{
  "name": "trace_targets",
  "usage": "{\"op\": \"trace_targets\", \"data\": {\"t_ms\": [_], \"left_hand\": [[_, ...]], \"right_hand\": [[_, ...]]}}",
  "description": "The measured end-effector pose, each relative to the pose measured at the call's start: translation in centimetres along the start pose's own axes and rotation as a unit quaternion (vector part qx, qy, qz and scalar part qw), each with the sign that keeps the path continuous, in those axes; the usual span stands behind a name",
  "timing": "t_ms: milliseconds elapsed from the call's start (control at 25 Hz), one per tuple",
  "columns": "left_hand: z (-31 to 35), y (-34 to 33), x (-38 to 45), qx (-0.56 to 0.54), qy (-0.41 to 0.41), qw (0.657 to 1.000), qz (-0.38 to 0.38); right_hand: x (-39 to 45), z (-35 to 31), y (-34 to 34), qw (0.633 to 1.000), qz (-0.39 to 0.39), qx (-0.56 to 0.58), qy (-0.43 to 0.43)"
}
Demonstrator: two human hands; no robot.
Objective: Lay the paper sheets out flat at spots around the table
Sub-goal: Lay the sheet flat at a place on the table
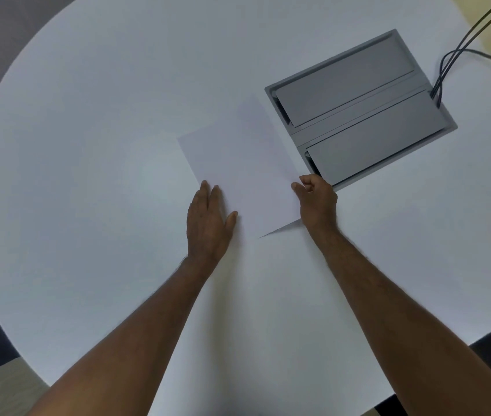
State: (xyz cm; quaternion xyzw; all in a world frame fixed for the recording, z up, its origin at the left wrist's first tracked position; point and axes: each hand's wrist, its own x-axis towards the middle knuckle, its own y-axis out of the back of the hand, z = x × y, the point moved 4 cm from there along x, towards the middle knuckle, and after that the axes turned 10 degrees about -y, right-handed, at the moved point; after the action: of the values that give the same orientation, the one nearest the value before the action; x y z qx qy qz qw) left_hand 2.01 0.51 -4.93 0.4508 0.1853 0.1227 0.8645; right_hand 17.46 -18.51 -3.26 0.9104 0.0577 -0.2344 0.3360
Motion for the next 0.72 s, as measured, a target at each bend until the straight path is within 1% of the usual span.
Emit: {"op": "trace_targets", "data": {"t_ms": [120, 200, 240, 320, 440, 480, 520, 560, 640, 720], "left_hand": [[-0.4, 0.3, -0.1, -0.079, 0.065, 0.995, 0.019], [-0.1, 1.6, -1.1, -0.152, 0.112, 0.98, 0.056], [0.0, 2.2, -1.5, -0.2, 0.135, 0.968, 0.074], [0.3, 3.2, -2.4, -0.303, 0.196, 0.928, 0.094], [0.6, 4.7, -4.8, -0.435, 0.298, 0.843, 0.11], [0.5, 5.1, -5.5, -0.475, 0.316, 0.813, 0.114], [0.5, 5.4, -6.4, -0.511, 0.316, 0.791, 0.112], [0.4, 5.8, -7.3, -0.535, 0.308, 0.779, 0.11], [0.2, 6.6, -9.5, -0.546, 0.288, 0.778, 0.115], [-0.5, 7.4, -11.3, -0.531, 0.276, 0.792, 0.124]], "right_hand": [[-0.7, 1.2, 0.3, 0.998, -0.009, 0.048, -0.038], [-2.4, 1.3, 1.5, 0.995, -0.016, 0.085, -0.044], [-3.3, 1.3, 2.1, 0.993, -0.019, 0.104, -0.046], [-5.2, 1.5, 3.1, 0.989, -0.024, 0.14, -0.051], [-8.9, 2.5, 4.4, 0.983, -0.039, 0.173, -0.053], [-10.0, 2.9, 4.6, 0.981, -0.047, 0.18, -0.054], [-11.1, 3.3, 4.8, 0.98, -0.054, 0.183, -0.052], [-12.2, 3.8, 4.9, 0.98, -0.06, 0.183, -0.049], [-14.6, 5.1, 4.8, 0.978, -0.075, 0.187, -0.047], [-16.9, 6.4, 4.3, 0.974, -0.098, 0.197, -0.049]]}}
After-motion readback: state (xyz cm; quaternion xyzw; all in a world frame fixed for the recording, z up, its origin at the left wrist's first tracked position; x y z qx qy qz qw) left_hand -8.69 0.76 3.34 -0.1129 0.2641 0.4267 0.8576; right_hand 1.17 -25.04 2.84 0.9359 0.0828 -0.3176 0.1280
